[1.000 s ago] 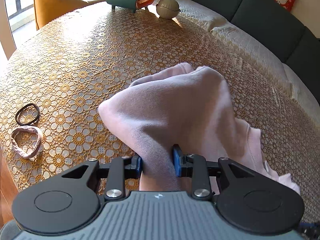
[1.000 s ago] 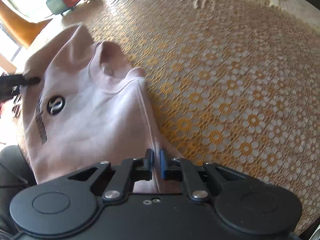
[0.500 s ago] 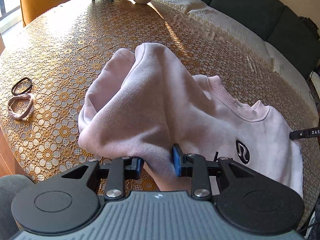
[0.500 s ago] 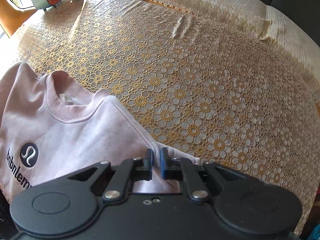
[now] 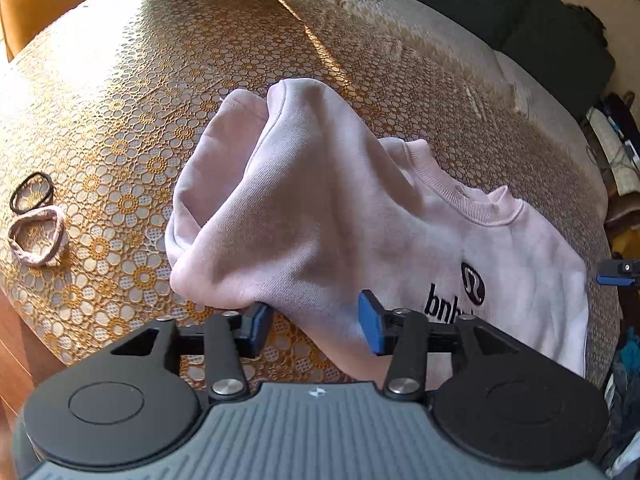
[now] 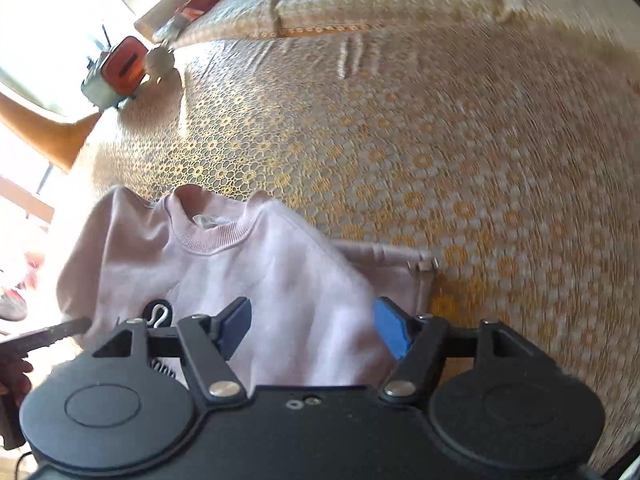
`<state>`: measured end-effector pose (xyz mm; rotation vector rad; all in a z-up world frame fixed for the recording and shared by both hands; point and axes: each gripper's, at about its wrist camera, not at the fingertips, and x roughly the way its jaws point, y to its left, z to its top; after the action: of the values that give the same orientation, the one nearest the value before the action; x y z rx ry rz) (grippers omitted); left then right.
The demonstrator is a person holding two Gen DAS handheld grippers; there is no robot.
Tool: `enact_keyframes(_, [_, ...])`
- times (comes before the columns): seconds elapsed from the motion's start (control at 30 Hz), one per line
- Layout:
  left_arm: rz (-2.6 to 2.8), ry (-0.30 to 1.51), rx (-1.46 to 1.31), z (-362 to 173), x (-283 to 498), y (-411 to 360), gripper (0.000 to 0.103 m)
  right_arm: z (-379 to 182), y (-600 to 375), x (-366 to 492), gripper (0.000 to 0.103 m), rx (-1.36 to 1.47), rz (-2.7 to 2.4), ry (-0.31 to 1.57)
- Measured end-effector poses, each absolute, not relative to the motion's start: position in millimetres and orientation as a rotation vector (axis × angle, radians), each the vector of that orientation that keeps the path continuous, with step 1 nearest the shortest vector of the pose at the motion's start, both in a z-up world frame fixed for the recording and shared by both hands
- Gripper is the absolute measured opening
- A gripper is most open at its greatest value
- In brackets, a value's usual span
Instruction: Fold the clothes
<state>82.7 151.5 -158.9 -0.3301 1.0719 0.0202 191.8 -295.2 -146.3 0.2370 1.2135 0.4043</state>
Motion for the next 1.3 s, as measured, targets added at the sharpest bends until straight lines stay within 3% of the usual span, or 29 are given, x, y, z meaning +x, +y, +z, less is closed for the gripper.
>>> enact_keyframes(0.1, [-0.046,1.046,-0.237,-142.8,73.4,167.7,0.071,-155.8,-319.8,172.3,0.103,0.321,0.365,1.224])
enact_keyframes(0.27, [-0.082,1.003,-0.171,-128.2,85.6,210.5,0.075,-175.5,-349.0,138.3,0.103,0.499,0.325,1.252])
enact_keyframes(0.57, [-0.189,1.167,-0.394,-187.6,144.0,259.4,0.075,-201.5,-350.8,101.7,0.103,0.693,0.292,1.265])
enact_keyframes(0.77, [-0.383,1.047,-0.39,-168.1,131.8,255.1,0.075,-190.0,-338.0,88.7,0.103,0.694,0.383,1.231])
enact_keyframes(0.93, [-0.433,1.026,-0.439,-180.6,146.9,249.8,0.075,-186.0,-313.9,88.7,0.103,0.592,0.396,1.283])
enact_keyframes(1.1, [-0.572,1.212,-0.411,-210.8,151.2,239.8,0.076,-197.5,-296.6,87.1,0.103,0.44,0.289,1.382])
enact_keyframes(1.3, [-0.685,1.248,-0.364,-213.9,123.9,244.8,0.076,-204.1,-278.5,84.1,0.103,0.315,0.255,1.383])
